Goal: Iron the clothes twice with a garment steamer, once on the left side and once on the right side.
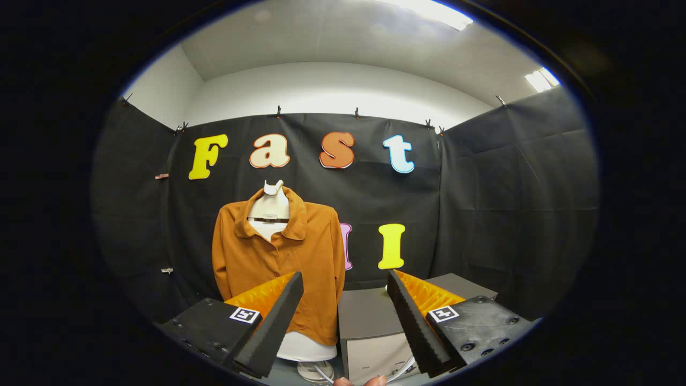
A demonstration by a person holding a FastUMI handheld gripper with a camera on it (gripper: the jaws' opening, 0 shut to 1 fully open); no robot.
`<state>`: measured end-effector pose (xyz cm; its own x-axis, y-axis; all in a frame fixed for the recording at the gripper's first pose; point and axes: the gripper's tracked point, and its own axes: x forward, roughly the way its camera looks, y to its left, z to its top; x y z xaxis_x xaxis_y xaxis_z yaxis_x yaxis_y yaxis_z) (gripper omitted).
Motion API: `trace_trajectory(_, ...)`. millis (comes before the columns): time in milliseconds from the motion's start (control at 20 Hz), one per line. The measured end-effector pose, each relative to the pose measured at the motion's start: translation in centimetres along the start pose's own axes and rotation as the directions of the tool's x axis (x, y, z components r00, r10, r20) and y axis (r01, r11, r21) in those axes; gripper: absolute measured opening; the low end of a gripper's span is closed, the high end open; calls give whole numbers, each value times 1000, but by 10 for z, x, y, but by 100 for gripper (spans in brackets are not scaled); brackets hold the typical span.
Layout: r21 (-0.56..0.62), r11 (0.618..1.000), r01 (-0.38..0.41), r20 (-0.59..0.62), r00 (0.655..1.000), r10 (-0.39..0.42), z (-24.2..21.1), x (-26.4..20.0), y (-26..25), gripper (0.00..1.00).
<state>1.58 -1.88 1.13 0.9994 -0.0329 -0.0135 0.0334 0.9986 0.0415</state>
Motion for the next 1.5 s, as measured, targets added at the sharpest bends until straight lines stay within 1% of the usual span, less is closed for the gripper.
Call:
trace_trajectory(200, 34, 999, -18, -147, 989, 23, -31, 29, -30, 98)
trace_trajectory(350, 49, 999, -7, -282, 959, 21, -59, 53, -69, 99)
trace_trajectory(500, 20, 1000, 10, -399, 917, -1, -90, 84, -115, 99)
trace_trajectory(550, 19, 1000, 14, -439, 898, -4, -100, 94, -128, 99)
trace_trajectory(650, 56, 998, 32, -510, 860, 1, -120, 119, -152, 99)
trace_trajectory(850, 113, 991, 72, -646, 763, 18, -175, 161, -189, 99)
trace_trajectory(950, 152, 985, 76, -698, 715, 53, -201, 175, -194, 99)
trace_trajectory(1000, 164, 984, 65, -718, 692, 75, -212, 179, -194, 99)
trace_trajectory(1200, 119, 991, 62, -785, 617, 55, -256, 213, -210, 98)
trace_trajectory(1250, 104, 993, 54, -818, 572, 55, -271, 219, -211, 99)
trace_trajectory(1300, 97, 994, 43, -835, 548, 58, -279, 222, -212, 98)
trace_trajectory(1350, 96, 994, 43, -843, 535, 58, -283, 223, -211, 96)
trace_trajectory(1400, 90, 995, 42, -854, 518, 55, -290, 225, -211, 85)
trace_trajectory(1450, 77, 996, 37, -865, 500, 49, -295, 225, -211, 81)
trace_trajectory(1500, 68, 997, 27, -873, 485, 46, -301, 223, -211, 73)
